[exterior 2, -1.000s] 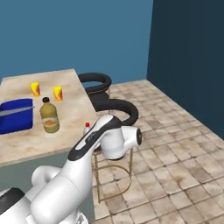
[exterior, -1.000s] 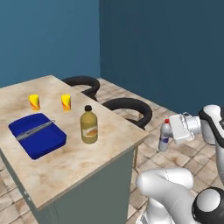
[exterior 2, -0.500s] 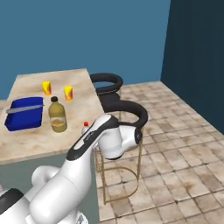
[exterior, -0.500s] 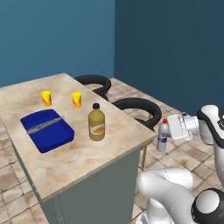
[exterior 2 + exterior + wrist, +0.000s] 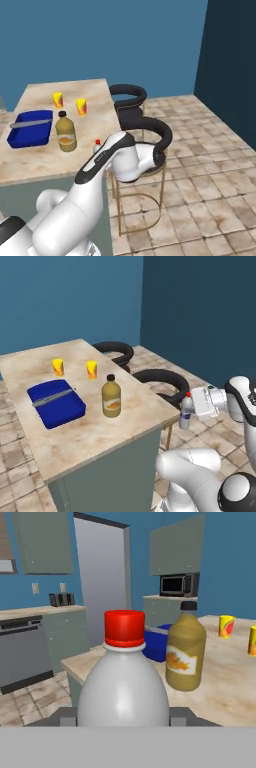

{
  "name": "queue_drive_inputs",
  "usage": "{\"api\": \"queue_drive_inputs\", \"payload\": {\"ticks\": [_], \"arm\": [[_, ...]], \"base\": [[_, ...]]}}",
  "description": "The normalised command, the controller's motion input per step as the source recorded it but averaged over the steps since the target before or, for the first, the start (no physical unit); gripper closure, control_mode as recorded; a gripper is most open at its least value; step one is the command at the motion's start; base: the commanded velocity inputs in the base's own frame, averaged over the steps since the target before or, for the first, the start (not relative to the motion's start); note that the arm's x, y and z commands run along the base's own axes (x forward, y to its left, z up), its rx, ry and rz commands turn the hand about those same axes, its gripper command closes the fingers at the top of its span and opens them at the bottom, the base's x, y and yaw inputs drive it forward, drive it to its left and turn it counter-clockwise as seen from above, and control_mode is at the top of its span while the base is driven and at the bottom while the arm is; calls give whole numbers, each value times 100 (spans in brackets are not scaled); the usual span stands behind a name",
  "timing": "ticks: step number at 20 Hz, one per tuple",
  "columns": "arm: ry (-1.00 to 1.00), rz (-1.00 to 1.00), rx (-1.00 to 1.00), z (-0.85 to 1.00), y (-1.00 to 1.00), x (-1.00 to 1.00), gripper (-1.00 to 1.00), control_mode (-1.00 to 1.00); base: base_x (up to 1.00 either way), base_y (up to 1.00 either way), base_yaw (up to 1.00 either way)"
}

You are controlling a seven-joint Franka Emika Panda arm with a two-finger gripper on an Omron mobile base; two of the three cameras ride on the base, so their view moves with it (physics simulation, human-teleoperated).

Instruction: Place the drinks on the dining counter in a tight cluster.

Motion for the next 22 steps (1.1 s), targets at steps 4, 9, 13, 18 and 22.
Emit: {"api": "queue_drive_inputs", "payload": {"ticks": [4,9,13,18,22], "arm": [[0,0,0,0,0,0,100,100],[0,0,0,0,0,0,100,100],[0,0,0,0,0,0,100,100],[0,0,0,0,0,0,100,100],[0,0,0,0,0,0,100,100]], "base": [[37,-26,28],[39,-20,37],[40,-17,40],[40,-24,26],[34,-31,14]]}}
